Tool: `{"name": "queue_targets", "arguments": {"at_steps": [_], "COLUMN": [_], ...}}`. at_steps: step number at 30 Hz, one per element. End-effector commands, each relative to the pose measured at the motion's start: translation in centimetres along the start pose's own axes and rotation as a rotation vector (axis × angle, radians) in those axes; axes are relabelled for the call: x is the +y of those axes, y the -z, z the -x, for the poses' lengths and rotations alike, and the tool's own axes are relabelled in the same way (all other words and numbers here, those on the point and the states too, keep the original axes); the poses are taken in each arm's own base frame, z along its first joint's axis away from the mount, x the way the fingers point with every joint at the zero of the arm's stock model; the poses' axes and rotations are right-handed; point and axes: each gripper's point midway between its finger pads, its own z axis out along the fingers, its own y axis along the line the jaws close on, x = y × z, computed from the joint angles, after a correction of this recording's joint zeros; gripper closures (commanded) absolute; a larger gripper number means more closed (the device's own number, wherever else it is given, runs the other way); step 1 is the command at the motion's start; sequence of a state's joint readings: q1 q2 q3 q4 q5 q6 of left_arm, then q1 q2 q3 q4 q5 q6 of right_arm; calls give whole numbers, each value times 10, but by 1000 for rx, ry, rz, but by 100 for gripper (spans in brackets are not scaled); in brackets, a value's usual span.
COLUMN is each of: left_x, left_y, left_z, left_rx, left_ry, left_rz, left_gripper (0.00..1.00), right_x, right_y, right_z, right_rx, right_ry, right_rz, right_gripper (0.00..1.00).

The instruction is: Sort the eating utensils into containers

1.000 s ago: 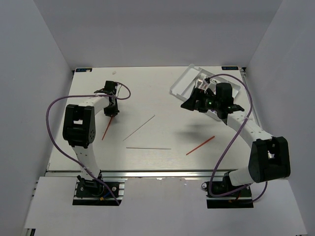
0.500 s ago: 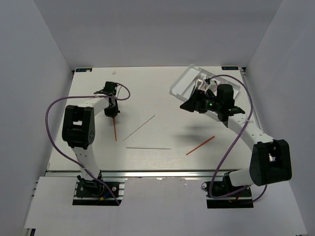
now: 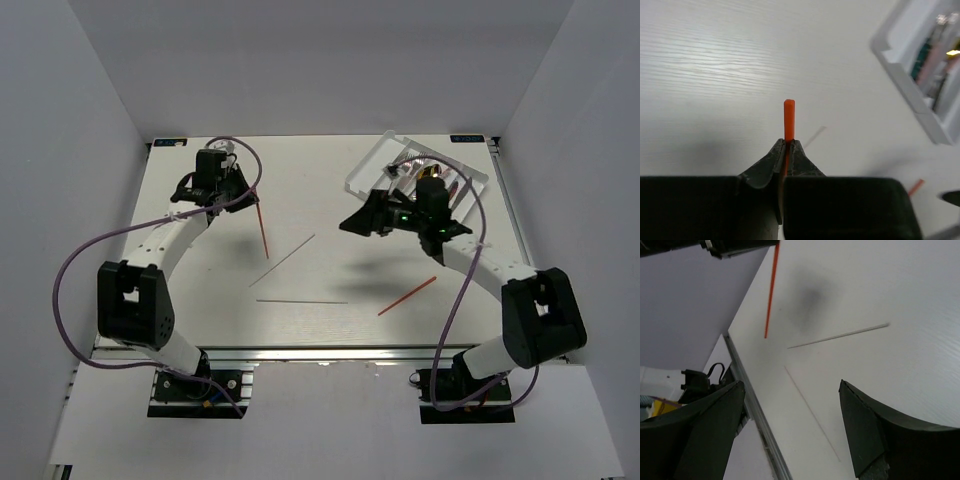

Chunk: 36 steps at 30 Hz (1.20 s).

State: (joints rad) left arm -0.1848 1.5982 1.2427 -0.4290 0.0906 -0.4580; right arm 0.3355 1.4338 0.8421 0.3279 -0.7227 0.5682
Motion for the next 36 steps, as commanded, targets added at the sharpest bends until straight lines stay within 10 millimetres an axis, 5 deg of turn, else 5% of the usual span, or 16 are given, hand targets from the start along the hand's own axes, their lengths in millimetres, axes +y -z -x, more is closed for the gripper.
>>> {"name": "queue_targets", "arguments": {"at_steps": [1, 5, 16, 24, 26, 28, 29, 30, 31, 34, 35, 36], "left_x": [-69, -108, -149, -151, -149, -133, -123, -87, -79, -24, -20, -14], "left_y": [27, 53, 78, 77, 75, 69, 67, 58, 70, 95, 113, 120], "left_z": [0, 4, -14, -15, -14, -4, 0, 0, 22, 41, 49, 48], "left_rx": [-7, -72, -62, -69, -75, -101, -115, -134, -203, -310, -351, -353], "left_ry": [124, 142, 130, 137, 138, 138, 129, 110, 98, 57, 42, -13], "left_rz": [-323, -479, -671, -688, -670, -540, -464, -256, -176, 131, 148, 172], "left_gripper": [100, 100, 100, 100, 75, 39, 2, 2, 2, 2, 2, 2], "right_x": [46, 42, 66, 75, 74, 58, 42, 25, 2, -51, -86, -99], "right_y": [-41, -75, -111, -123, -125, -127, -124, -124, -117, -111, -107, -104], "right_z": [9, 19, 0, -1, 1, 6, 9, 14, 22, 53, 60, 85], "right_rx": [-27, -69, 43, 52, 42, 6, -2, -33, -53, -155, -172, -214], "right_ry": [107, 85, 54, -2, -25, -64, -100, -129, -194, -260, -284, -285], "right_rz": [97, -21, 64, 136, 132, 56, 1, -58, -129, -301, -386, -453], "right_gripper": [20, 23, 39, 83, 100, 100, 100, 100, 100, 100, 100, 100]}}
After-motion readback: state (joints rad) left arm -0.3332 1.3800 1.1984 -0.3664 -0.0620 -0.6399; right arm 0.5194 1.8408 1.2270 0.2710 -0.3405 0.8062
